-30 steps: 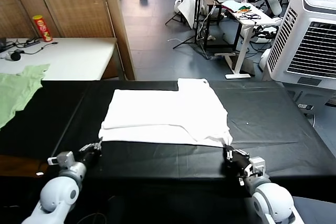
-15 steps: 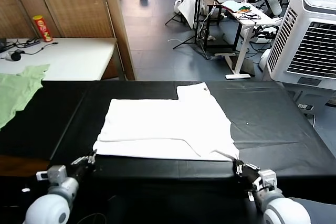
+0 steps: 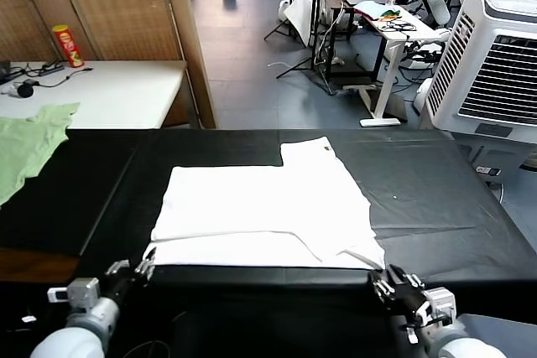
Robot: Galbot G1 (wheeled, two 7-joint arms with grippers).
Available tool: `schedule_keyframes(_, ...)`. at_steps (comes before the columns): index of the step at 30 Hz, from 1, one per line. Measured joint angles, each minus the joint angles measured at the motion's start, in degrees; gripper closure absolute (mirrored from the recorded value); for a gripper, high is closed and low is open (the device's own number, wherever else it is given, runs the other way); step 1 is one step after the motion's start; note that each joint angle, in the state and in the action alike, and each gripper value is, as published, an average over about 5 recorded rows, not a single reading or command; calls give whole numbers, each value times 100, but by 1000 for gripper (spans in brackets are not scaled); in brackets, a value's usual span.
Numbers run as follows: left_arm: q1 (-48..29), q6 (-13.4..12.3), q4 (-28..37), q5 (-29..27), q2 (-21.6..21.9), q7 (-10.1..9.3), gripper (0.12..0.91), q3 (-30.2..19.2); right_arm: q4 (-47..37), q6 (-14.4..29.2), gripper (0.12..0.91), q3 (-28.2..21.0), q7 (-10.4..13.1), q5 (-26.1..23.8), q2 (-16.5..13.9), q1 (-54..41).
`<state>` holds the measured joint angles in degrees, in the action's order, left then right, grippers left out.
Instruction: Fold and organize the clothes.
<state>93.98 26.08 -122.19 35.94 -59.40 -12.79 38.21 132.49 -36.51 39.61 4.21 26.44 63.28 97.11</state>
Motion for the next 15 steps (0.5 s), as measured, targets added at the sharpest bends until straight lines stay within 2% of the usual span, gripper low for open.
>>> schedule_keyframes(2, -60, -17, 67, -133, 7, 15, 275, -43, 55, -43, 229, 56, 54, 112, -13, -75)
schedule_keyframes(5, -167, -31, 195, -277, 17, 20, 238, -120, 115, -101, 227, 88, 107, 240, -41, -212)
schedule_keyframes(15, -576, -46, 676, -268, 40, -4, 232, -329, 20, -113, 227, 30, 167, 397, -154, -777)
